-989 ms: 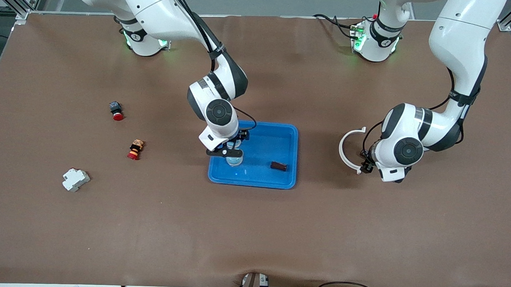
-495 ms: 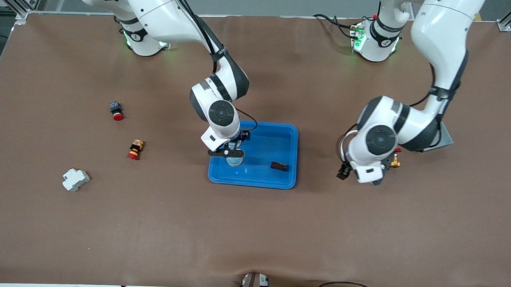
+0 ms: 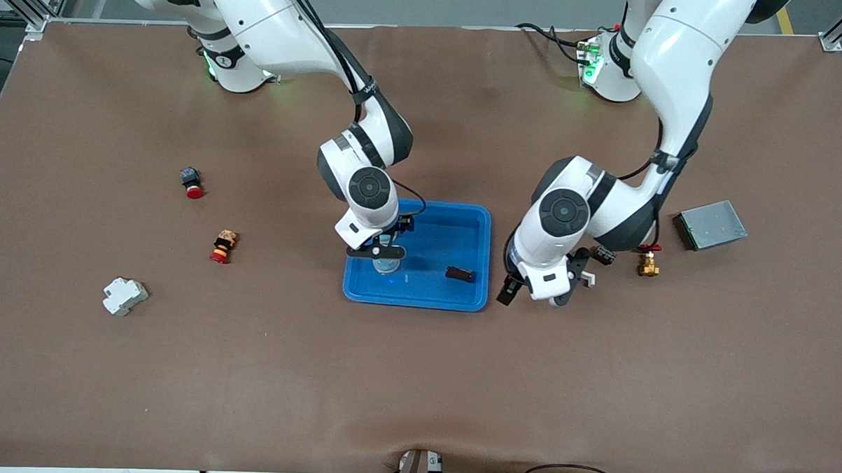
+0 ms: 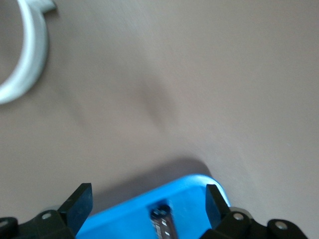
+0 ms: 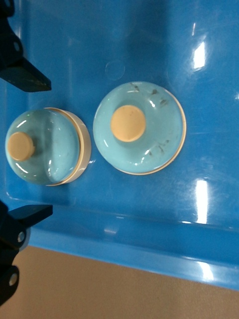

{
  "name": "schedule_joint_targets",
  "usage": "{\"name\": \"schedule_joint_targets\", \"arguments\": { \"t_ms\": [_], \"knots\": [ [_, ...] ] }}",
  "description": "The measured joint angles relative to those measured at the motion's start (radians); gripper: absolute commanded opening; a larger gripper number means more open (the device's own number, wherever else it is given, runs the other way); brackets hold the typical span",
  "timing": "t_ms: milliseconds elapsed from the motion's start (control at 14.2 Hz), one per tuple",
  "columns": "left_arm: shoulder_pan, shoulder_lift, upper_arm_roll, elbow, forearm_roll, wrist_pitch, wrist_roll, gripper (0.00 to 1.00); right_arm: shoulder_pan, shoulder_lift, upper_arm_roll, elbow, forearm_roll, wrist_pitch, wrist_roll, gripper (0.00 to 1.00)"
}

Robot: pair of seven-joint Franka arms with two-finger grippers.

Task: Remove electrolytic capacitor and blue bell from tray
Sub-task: 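Grasp the second capacitor with the left gripper while the right gripper grasps a bell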

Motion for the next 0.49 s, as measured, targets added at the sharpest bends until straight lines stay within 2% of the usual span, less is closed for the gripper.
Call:
{"name": "schedule_joint_targets", "arguments": {
  "t_ms": [212, 283, 353, 495],
  "knots": [
    [-0.055, 0.066, 0.001, 0.056, 0.000, 0.035, -0.056, 0.91, 0.005, 0.009, 0.000, 0.000, 0.000, 0.017, 0.000, 1.00],
    [-0.072, 0.082, 0.002, 0.074, 0.000, 0.048, -0.092, 0.85, 0.006, 0.011, 0.000, 0.000, 0.000, 0.019, 0.000, 1.00],
    [-0.087, 0.096, 0.002, 0.089, 0.000, 0.061, -0.134, 0.83, 0.007, 0.013, 0.000, 0.000, 0.000, 0.021, 0.000, 0.96],
    [-0.117, 0.121, 0.004, 0.102, 0.000, 0.093, -0.229, 0.80, 0.009, 0.015, 0.000, 0.000, 0.000, 0.024, 0.001, 0.72]
  ]
}}
